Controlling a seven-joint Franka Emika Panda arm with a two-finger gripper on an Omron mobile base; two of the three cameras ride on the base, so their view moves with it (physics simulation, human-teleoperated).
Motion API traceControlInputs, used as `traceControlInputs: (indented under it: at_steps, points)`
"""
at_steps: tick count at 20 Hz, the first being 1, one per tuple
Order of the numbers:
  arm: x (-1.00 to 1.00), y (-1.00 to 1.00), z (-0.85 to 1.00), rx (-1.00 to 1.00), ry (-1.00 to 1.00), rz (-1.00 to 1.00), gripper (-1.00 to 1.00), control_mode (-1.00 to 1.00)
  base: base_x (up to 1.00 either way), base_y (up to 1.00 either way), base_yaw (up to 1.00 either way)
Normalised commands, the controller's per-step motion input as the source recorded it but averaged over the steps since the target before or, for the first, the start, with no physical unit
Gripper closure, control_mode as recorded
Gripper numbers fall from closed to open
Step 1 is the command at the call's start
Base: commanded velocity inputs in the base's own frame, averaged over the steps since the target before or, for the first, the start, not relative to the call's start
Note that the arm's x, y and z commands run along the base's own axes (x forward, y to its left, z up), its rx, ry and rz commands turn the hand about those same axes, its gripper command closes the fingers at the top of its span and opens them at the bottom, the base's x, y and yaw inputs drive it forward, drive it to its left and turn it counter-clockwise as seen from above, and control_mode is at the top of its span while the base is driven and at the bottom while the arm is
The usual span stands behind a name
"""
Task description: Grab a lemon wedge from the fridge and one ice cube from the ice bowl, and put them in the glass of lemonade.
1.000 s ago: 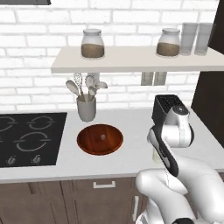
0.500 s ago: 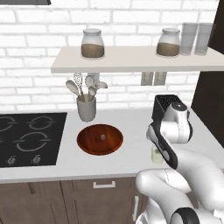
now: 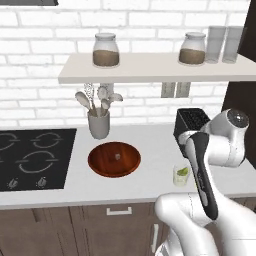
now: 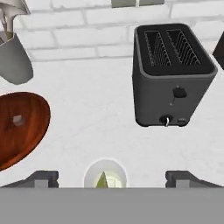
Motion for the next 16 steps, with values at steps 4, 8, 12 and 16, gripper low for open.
traceControlInputs:
  at_steps: [4, 8, 12, 16]
  points:
    - [-1.0, 0.0, 1.0, 0.0, -0.76, 0.0, -1.0, -1.0, 0.0, 0.0, 0.0]
    - [-0.99, 0.02, 1.0, 0.0, -0.68, 0.0, -1.0, -1.0, 0.0, 0.0, 0.0]
    - [-0.86, 0.04, 0.89, -0.02, -0.62, 0.0, -1.0, -1.0, 0.0, 0.0, 0.0]
    - [-0.22, 0.07, 0.09, -0.04, -0.14, 0.04, -1.0, -1.0, 0.0, 0.0, 0.0]
